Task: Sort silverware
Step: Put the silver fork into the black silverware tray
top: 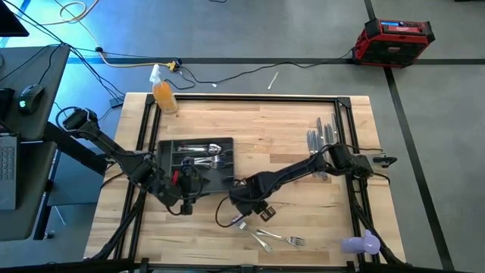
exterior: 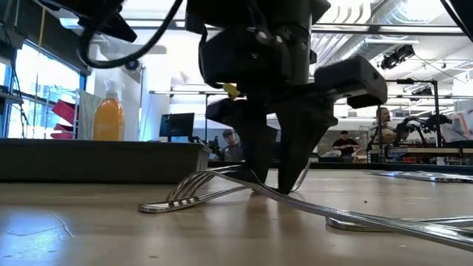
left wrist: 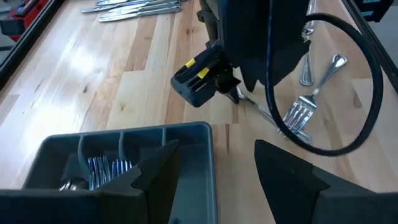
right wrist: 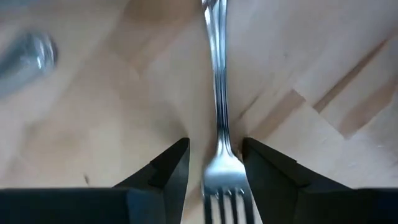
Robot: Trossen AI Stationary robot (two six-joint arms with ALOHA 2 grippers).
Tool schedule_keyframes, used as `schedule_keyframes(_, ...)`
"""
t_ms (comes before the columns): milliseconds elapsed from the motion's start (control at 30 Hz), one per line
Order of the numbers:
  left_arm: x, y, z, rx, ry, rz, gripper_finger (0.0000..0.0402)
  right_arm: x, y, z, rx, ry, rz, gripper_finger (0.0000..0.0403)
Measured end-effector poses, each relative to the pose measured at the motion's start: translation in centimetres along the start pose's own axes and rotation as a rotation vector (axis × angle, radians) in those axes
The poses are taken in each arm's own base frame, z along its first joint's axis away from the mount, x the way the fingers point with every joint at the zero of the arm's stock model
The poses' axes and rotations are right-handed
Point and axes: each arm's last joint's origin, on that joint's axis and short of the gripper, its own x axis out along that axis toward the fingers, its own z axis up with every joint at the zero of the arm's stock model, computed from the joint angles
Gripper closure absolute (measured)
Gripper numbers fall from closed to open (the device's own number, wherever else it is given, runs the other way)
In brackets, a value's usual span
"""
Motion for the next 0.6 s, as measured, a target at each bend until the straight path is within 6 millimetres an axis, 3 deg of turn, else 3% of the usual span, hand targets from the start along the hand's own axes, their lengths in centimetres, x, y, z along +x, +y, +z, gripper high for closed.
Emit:
schedule_keyframes(233, -0.3, -0.3, -0.1, 0.004, -0.015, 0.017, 0.0216, 1.1, 1.6, 0.6, 0.06, -0.05, -0.082, 0.0279)
schedule_keyframes(367, -0.5, -0.6, -0.2, 0.008, -0.023, 0.021, 0.0216, 1.8, 2.7, 0.6, 0.097, -0.031, -0.143, 0.0348)
schedule_keyframes(433, -0.5, -0.6, -0.2, 0.01, -0.026, 0.027, 0.0216, 1.5, 3.1, 0.7, 0.116, -0.031, -0.153, 0.0387)
schedule_keyframes(600, -0.8, -0.9, -0.2, -0.004, -0.051, 0.064, 0.0216, -1.1, 3.4, 0.5, 0.211, -0.023, -0.2, 0.0399)
